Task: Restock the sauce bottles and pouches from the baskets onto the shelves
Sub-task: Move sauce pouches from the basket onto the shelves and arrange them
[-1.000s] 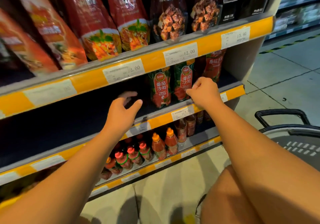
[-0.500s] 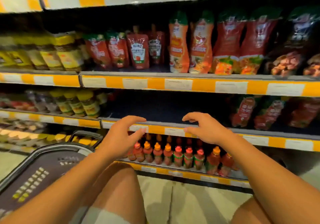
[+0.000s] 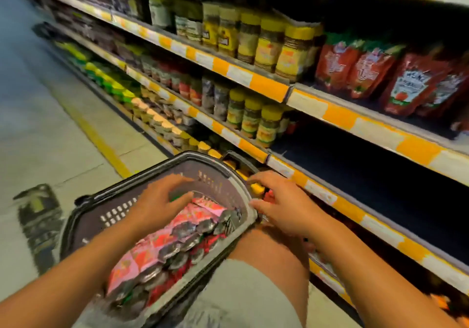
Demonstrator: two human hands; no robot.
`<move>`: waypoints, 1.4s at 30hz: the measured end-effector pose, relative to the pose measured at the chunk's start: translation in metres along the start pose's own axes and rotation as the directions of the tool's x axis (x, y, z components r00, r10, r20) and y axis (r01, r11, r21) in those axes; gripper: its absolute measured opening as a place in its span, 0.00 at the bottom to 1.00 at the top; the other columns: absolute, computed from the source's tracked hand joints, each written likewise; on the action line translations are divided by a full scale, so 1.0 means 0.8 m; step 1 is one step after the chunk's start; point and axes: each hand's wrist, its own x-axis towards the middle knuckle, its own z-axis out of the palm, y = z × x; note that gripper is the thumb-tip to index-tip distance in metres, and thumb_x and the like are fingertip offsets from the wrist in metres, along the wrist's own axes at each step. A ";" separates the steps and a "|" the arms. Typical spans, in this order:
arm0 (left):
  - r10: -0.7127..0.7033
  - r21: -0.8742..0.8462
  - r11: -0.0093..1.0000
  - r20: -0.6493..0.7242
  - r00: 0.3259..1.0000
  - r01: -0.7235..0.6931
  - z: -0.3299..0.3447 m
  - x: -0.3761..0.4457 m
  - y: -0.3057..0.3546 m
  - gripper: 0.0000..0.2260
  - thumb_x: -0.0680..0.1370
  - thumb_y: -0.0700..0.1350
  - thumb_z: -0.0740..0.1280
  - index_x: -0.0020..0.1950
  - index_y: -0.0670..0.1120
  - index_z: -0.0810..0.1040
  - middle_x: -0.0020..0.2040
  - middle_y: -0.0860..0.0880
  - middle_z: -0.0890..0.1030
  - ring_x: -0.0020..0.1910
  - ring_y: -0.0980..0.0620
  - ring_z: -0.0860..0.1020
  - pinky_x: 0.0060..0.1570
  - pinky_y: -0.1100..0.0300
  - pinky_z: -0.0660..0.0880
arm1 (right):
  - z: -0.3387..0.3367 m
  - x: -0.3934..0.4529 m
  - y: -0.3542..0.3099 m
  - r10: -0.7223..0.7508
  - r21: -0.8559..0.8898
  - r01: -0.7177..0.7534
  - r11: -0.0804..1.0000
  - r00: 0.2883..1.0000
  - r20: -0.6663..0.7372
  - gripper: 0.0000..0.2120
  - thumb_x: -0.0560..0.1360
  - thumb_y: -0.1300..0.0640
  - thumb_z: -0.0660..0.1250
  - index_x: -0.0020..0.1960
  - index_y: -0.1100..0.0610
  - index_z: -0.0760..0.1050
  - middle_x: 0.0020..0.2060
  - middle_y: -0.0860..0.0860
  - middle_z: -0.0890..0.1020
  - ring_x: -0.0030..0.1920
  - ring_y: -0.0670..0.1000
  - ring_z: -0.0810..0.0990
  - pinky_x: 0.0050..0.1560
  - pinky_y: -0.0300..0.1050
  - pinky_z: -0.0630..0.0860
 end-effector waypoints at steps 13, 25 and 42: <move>-0.647 -0.023 0.763 -0.020 0.763 0.646 0.007 -0.074 -0.187 0.10 0.77 0.47 0.72 0.59 0.49 0.84 0.56 0.49 0.85 0.54 0.49 0.82 0.53 0.56 0.77 | 0.180 0.162 -0.078 0.131 -0.088 -0.104 0.991 0.900 0.415 0.26 0.80 0.47 0.70 0.74 0.53 0.70 0.73 0.53 0.74 0.66 0.58 0.77 0.59 0.52 0.76; -0.867 0.057 0.487 0.154 0.474 0.872 0.045 -0.098 -0.234 0.29 0.76 0.41 0.70 0.75 0.45 0.64 0.53 0.48 0.79 0.46 0.49 0.79 0.41 0.57 0.75 | 0.304 0.194 -0.041 0.467 0.022 -0.519 0.854 0.786 0.405 0.29 0.82 0.48 0.66 0.77 0.61 0.66 0.72 0.60 0.75 0.68 0.61 0.76 0.65 0.51 0.74; -0.883 -0.062 0.467 0.010 0.468 0.882 0.043 -0.092 -0.231 0.34 0.73 0.44 0.75 0.73 0.51 0.60 0.54 0.48 0.81 0.49 0.46 0.82 0.49 0.46 0.81 | 0.338 0.222 -0.031 0.581 -0.001 -0.616 0.788 0.742 0.335 0.31 0.72 0.51 0.76 0.68 0.63 0.69 0.60 0.61 0.81 0.58 0.63 0.81 0.54 0.56 0.81</move>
